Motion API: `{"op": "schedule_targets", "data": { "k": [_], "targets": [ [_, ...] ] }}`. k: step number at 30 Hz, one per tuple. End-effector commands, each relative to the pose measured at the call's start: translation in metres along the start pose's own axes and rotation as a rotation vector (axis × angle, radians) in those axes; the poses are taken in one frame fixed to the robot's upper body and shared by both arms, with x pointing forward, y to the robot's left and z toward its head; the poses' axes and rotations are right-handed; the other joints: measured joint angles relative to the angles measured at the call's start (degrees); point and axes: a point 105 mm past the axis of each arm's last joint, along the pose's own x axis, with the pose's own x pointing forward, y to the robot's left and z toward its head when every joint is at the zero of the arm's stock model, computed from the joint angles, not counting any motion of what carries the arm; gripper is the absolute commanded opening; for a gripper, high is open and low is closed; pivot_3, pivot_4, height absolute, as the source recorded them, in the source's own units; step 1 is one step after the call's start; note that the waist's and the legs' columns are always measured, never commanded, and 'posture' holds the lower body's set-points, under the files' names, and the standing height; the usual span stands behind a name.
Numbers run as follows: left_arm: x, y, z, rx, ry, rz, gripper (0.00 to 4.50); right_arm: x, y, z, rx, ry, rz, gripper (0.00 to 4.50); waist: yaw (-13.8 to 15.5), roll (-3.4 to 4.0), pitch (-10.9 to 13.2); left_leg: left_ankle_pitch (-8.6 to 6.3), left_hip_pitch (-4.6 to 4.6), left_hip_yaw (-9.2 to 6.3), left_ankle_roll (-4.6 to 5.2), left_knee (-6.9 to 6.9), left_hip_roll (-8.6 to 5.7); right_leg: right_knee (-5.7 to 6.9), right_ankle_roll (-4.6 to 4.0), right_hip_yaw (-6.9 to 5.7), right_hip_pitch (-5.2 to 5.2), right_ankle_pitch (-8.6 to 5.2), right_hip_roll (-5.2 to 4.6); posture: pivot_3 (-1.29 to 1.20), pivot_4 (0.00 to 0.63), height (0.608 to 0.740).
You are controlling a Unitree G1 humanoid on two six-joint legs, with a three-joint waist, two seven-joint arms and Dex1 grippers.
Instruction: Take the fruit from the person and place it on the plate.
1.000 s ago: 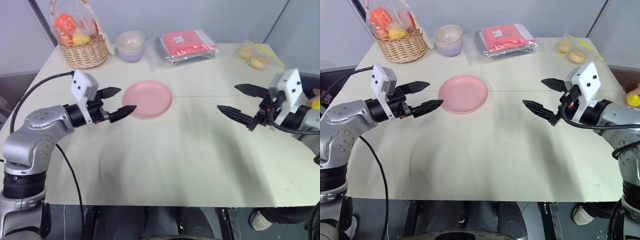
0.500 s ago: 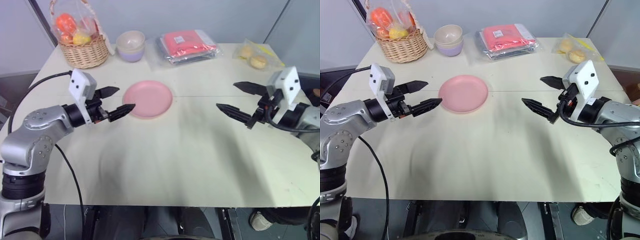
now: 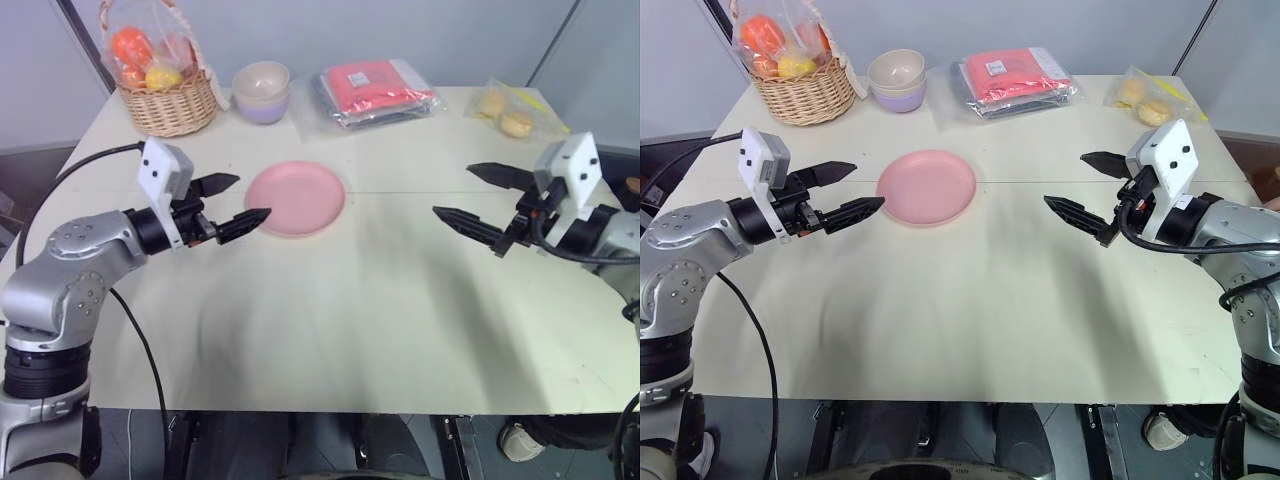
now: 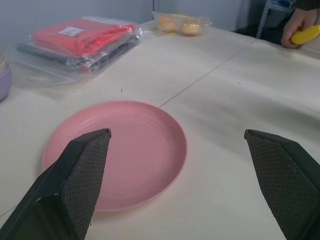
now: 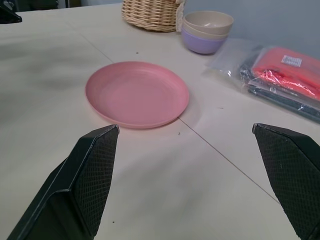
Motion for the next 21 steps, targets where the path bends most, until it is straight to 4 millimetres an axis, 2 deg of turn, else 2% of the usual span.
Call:
{"op": "schedule_targets", "data": {
  "k": [1,21],
  "targets": [
    [-0.0036,-0.0029,0.0133,0.056,-0.035,-0.002,4.5,-0.0002,0.0001,0.0112,-0.043,-0.03,0.003,4.38,0.0,0.0,0.0,0.0,0.0,0.0,0.0,0.0,0.0,0.0,0.0,0.0,0.0,0.0,0.0,0.0,0.15,0.74],
    [0.0004,-0.0058,0.0141,0.054,-0.042,-0.011,4.5,-0.0015,0.0012,0.0098,-0.039,-0.023,0.001,4.38,0.0,0.0,0.0,0.0,0.0,0.0,0.0,0.0,0.0,0.0,0.0,0.0,0.0,0.0,0.0,0.0,0.15,0.74]
  ]
}}
